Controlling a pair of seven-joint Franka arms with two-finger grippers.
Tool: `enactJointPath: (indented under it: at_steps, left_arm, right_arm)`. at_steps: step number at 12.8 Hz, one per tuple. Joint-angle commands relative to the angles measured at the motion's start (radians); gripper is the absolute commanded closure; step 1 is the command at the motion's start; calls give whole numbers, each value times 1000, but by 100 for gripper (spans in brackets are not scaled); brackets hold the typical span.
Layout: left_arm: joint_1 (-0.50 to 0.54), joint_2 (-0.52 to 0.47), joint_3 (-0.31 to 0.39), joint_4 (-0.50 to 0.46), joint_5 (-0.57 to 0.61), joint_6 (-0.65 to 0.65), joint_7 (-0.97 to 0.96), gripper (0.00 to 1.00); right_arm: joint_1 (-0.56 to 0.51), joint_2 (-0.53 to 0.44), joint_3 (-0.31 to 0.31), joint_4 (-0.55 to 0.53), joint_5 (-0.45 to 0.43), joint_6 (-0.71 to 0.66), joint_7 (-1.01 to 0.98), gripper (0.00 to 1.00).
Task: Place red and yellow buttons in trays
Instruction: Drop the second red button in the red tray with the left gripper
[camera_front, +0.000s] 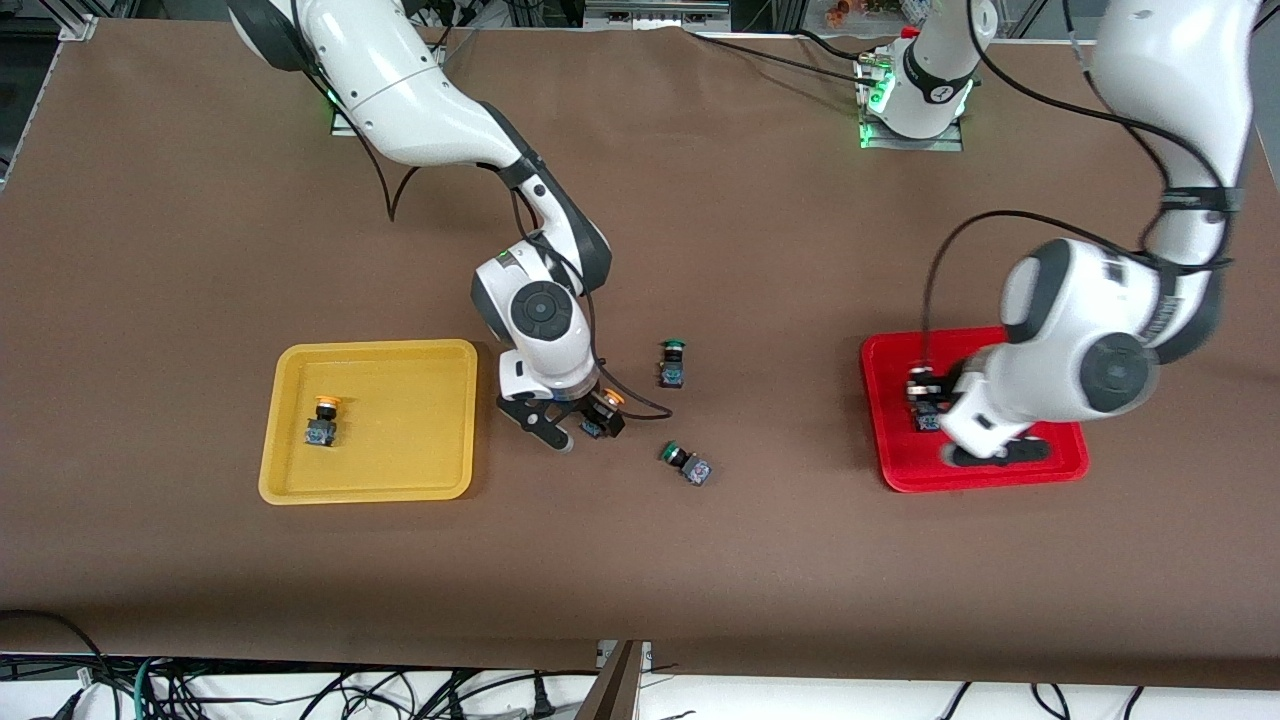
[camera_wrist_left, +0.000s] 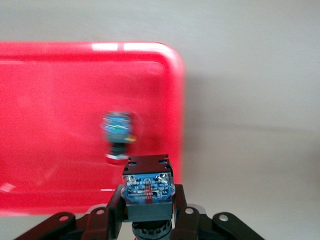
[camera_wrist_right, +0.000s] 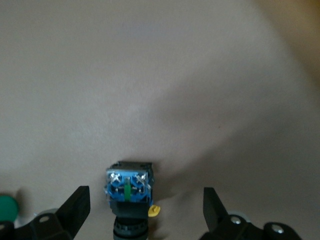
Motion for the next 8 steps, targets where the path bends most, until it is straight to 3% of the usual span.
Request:
enactJointPath:
  at_steps: [1,2,4,5,6,8]
  left_arm:
    - [104,16,-13,-6,-17,-17,192,91]
    - [121,29,-13,-10,-9,-12,220,93]
    - [128,76,-1,-13,6,23,224,93]
    - [138,105,-1,-26,41,70,224,93]
    - [142,137,2,-42,63,130,224,93]
    - [160,182,2,-61,78,216,228,93]
  right_arm:
    - [15,29,-11,36,-22,11,20,0]
    - [20,33,-12,36,-22,15,20,2]
    - [22,36,-12,36,-28,20,12,66]
    - [22,36,-12,36,-34,20,-5,88]
    - [20,33,-12,36,-34,17,-26,100]
    - [11,17,-15,36,-34,2,-55,100]
